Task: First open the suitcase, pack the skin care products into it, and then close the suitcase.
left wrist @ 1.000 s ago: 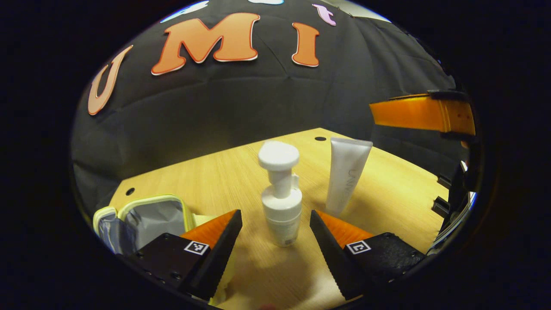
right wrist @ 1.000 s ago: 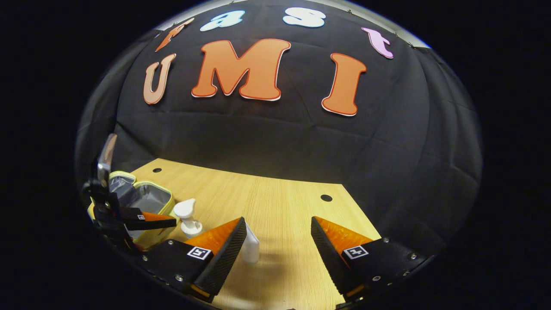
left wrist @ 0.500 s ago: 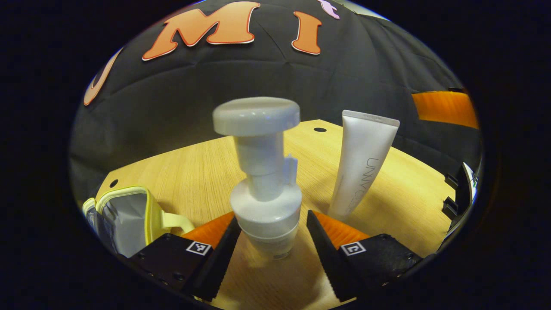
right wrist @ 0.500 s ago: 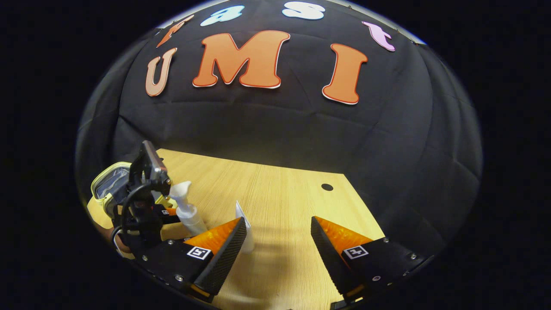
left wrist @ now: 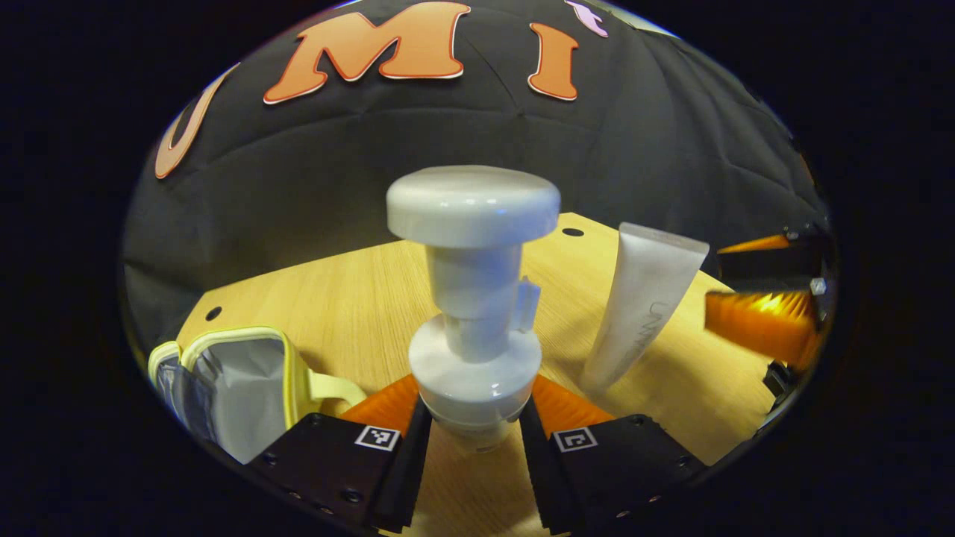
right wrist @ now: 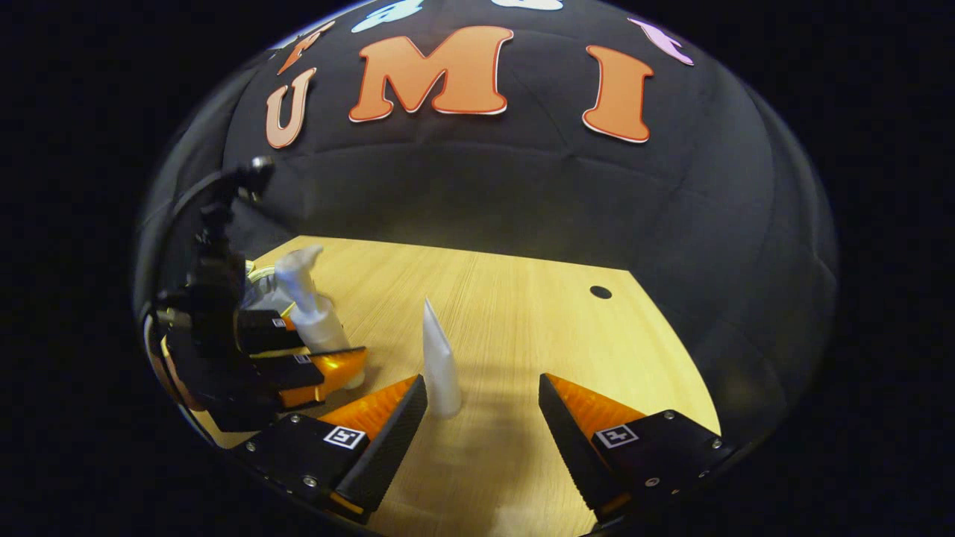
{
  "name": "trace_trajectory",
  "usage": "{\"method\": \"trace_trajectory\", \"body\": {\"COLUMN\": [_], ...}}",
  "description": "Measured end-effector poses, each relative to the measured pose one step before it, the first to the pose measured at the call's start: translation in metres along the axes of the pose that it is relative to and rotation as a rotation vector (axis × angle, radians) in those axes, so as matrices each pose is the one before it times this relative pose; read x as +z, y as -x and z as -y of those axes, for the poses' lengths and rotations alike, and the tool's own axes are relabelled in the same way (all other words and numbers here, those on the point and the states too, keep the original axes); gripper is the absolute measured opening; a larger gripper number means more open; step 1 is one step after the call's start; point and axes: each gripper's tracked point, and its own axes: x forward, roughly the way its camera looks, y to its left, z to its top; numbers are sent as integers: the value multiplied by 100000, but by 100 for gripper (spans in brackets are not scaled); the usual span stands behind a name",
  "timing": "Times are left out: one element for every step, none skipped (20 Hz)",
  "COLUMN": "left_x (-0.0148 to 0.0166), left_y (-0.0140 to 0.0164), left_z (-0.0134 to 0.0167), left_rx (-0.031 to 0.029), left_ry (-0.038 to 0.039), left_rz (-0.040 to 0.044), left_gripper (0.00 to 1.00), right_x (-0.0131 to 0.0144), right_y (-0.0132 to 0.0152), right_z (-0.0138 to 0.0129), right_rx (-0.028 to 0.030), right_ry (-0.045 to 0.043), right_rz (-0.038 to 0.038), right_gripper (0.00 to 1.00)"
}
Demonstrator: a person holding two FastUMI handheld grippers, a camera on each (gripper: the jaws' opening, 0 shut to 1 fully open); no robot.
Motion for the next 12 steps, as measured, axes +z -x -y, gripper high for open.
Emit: {"method": "trace_trajectory", "body": {"left_x": [722, 810, 816, 886, 695, 750, 555, 615, 431, 277, 85, 281], "left_y": [543, 557, 618, 487, 653, 572, 595, 574, 470, 467, 540, 567], "left_z": [-308, -313, -295, -382, -362, -357, -250, -302, -352, -400, -419, -569], "left_rx": [1103, 803, 864, 975, 1014, 860, 941, 836, 997, 721, 1368, 1560], "left_ry": [-186, -432, -262, -311, -241, 90, 226, 408, 842, 1283, 735, 321], "left_rz": [650, 764, 1184, 978, 744, 924, 406, 657, 348, -207, -289, -165], "left_gripper": [60, 60, 60, 60, 60, 61, 60, 60, 60, 60, 60, 60], "right_x": [-212, -228, -203, -314, -249, -488, -424, -518, -324, -421, -271, -182], "right_y": [-541, -572, -602, -611, -700, -569, -687, -608, -684, -652, -513, -393], "right_z": [-294, -319, -313, -303, -370, -296, -367, -212, -239, -180, -196, -214], "right_rx": [1497, 1738, 1494, 1538, 1661, 1359, 1464, 1282, 1167, 1286, 1185, 1002], "right_ry": [-7, 94, 166, 371, 332, 627, 572, 612, 286, -361, -569, -276], "right_rz": [-476, -416, -302, -591, -554, -779, -926, -920, -1050, -1307, -960, -746], "right_gripper": [96, 96, 96, 96, 96, 96, 95, 95, 95, 94, 90, 87]}}
